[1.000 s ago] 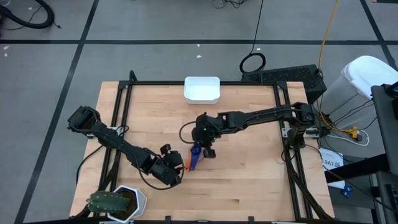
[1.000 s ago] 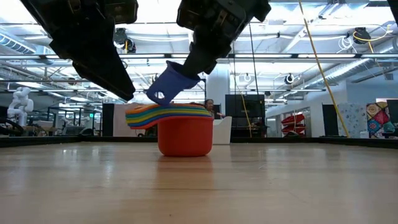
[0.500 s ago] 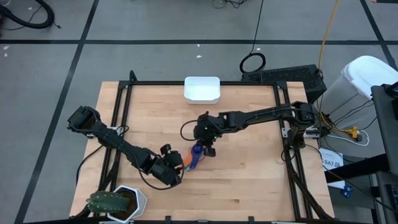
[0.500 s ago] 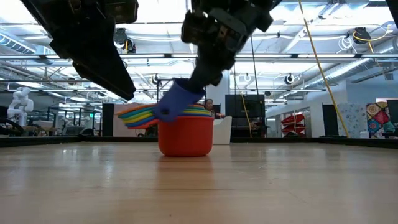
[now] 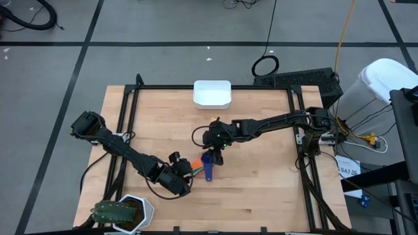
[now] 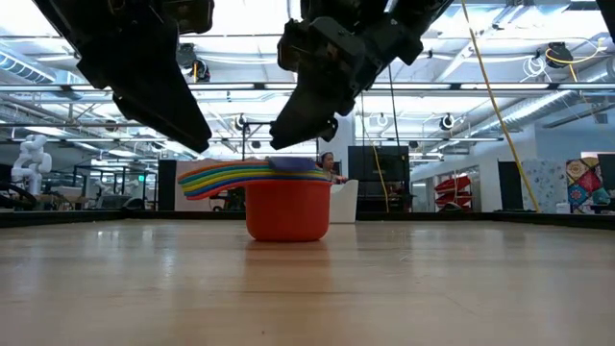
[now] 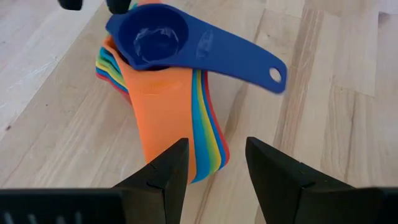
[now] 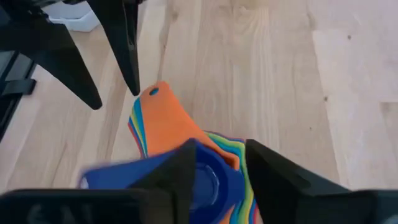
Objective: Nest measuring cups in basket
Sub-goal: Stack the dark blue measuring cup on top of the orange measuring cup
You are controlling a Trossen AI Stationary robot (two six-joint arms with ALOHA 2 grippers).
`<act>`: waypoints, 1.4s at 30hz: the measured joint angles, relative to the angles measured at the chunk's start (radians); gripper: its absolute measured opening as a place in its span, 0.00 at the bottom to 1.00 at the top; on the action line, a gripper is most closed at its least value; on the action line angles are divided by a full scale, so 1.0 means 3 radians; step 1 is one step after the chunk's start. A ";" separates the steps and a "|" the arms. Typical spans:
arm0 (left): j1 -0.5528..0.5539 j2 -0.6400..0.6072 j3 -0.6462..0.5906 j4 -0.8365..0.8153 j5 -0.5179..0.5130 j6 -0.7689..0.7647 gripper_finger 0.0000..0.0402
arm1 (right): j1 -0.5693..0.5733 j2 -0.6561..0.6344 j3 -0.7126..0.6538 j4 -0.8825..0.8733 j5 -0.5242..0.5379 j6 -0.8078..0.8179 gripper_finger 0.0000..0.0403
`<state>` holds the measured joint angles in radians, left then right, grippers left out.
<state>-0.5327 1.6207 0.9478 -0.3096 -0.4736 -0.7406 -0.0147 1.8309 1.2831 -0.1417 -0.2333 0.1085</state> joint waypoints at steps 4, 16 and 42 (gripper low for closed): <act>-0.0004 0.0000 0.0000 0.0000 0.0001 -0.0006 0.41 | 0.0000 0.0000 0.0000 -0.0018 0.0000 -0.0040 0.43; -0.0015 0.0000 0.0000 0.0000 0.0001 -0.0060 0.41 | 0.0000 -0.0063 -0.0005 -0.0212 0.0001 -0.0215 0.50; 0.0045 0.0000 -0.0001 -0.0388 -0.0796 0.0051 0.41 | 0.0961 -0.0535 -0.0967 -0.0068 0.0762 -0.0445 0.50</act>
<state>-0.5191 1.6207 0.9474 -0.4259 -0.7124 -0.7254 0.2735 1.6703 0.9929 -0.1620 -0.0048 -0.0251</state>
